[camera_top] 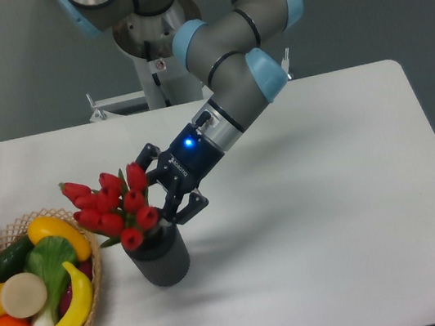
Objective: Pick up the flowers from the vase
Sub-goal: 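Close the gripper on the tulip stems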
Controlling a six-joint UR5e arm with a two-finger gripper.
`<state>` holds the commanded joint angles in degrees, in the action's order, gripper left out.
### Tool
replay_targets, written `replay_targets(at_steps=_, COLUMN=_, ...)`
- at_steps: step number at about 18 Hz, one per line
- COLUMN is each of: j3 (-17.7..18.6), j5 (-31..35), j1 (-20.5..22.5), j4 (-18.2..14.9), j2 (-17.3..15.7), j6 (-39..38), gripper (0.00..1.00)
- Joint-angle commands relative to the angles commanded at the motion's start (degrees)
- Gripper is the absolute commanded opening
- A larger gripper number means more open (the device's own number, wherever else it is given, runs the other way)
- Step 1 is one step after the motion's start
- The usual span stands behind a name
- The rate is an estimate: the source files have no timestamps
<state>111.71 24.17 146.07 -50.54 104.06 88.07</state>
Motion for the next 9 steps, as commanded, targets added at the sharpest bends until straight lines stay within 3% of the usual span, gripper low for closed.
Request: replay_targets(at_steps=9, j3=-1.3, j5=-0.2, j1=0.1, j4=0.0, j2=-0.2, j6=-1.7, gripper=0.39)
